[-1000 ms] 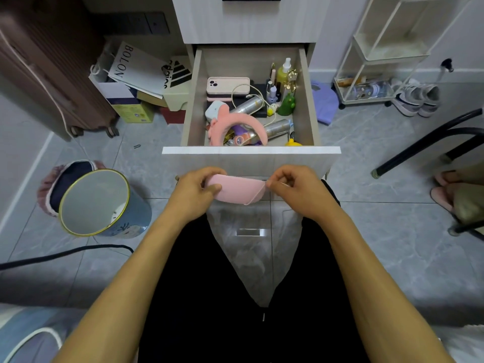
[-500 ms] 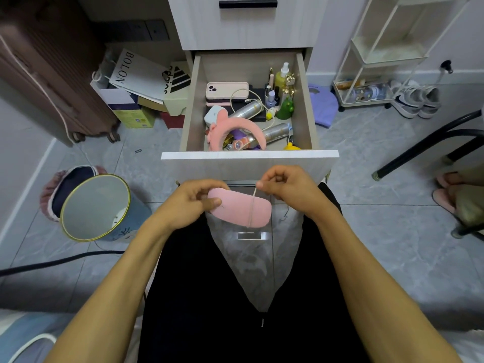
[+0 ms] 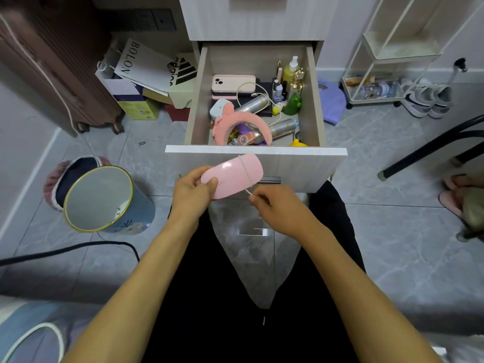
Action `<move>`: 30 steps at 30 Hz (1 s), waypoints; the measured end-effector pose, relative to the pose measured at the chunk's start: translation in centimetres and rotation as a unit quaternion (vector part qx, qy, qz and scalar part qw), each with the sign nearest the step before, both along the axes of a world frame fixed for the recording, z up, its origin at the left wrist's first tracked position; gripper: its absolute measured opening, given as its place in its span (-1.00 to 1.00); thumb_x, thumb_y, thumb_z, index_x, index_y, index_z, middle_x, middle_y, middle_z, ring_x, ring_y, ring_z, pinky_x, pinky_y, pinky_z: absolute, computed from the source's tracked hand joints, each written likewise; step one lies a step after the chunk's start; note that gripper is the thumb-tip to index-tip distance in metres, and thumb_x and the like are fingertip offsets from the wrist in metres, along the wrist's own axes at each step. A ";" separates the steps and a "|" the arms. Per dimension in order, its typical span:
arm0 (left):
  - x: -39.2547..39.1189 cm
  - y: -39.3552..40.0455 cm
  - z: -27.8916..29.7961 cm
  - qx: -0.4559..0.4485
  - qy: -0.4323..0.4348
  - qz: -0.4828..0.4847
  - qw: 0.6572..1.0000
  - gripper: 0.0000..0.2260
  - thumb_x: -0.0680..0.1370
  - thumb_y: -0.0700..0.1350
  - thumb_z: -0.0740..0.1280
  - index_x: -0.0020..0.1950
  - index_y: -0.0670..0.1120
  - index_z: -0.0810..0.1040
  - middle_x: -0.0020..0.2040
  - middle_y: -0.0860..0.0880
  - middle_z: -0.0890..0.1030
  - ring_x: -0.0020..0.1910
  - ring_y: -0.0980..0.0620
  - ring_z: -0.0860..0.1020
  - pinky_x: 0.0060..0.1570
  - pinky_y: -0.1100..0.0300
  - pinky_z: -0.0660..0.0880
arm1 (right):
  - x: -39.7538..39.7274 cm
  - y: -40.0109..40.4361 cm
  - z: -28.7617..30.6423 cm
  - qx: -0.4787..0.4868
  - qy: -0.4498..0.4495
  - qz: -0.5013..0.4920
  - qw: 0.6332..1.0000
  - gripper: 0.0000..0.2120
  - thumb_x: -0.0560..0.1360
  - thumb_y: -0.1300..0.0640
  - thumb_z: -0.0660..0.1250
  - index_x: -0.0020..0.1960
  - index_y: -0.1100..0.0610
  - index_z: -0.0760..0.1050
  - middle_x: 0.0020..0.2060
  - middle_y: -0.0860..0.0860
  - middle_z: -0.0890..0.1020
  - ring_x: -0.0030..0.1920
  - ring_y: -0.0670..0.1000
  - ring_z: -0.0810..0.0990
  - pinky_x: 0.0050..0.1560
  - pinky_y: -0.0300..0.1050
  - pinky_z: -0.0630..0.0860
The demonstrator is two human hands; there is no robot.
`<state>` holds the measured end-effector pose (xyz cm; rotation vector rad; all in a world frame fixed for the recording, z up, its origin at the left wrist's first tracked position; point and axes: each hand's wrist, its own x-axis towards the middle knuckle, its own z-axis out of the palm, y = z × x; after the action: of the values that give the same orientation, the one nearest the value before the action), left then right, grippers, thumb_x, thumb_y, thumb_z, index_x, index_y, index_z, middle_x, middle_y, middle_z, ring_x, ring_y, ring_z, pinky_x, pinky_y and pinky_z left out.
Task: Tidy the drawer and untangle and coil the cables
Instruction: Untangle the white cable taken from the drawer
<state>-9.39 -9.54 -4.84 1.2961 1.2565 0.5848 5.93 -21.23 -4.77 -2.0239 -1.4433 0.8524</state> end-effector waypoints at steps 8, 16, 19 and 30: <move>-0.9 1.1 0.4 0.153 0.126 -0.210 0.958 -0.73 0.52 -0.31 0.37 -0.01 0.09 0.59 0.05 0.01 0.62 0.07 -0.01 0.56 0.10 0.23 0.48 | 1.6 0.2 2.9 0.035 -0.083 0.010 0.996 -0.81 0.54 -0.03 0.34 -0.11 0.09 0.55 -0.20 -0.03 0.64 -0.18 -0.01 0.56 -0.13 -0.03 0.54; -2.4 1.3 1.4 0.062 -0.004 -0.299 0.952 -0.70 0.51 -0.40 0.35 0.02 0.00 0.63 -0.10 0.19 0.66 -0.07 0.23 0.59 -0.04 0.36 0.50 | 3.7 0.9 2.4 0.042 0.163 -0.065 0.984 -0.88 0.46 0.08 0.46 -0.21 0.10 0.62 -0.36 0.02 0.58 -0.35 -0.14 0.47 -0.26 -0.28 0.45; -2.3 0.7 1.6 -0.042 -0.098 -0.210 0.972 -0.73 0.53 -0.41 0.29 0.06 -0.08 0.62 -0.09 0.06 0.68 -0.07 0.12 0.61 -0.08 0.25 0.57 | 3.0 0.4 1.0 0.035 0.250 -0.102 0.962 -0.92 0.53 0.23 0.37 -0.06 0.17 0.64 -0.27 0.04 0.66 -0.30 -0.17 0.58 -0.23 -0.27 0.54; 0.8 0.6 1.4 0.117 -0.007 -0.070 0.991 -0.77 0.52 -0.33 0.36 0.06 -0.02 0.63 0.01 0.00 0.67 -0.05 0.11 0.61 0.00 0.26 0.54 | 0.0 0.0 0.5 0.086 0.005 -0.020 0.996 -0.70 0.58 0.02 0.29 -0.25 0.16 0.53 -0.40 0.00 0.56 -0.36 -0.03 0.48 -0.26 -0.03 0.47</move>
<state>-8.55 -8.94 -3.43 1.5587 1.0975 0.6532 5.88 -21.24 -4.29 -1.9109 -1.4159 0.6950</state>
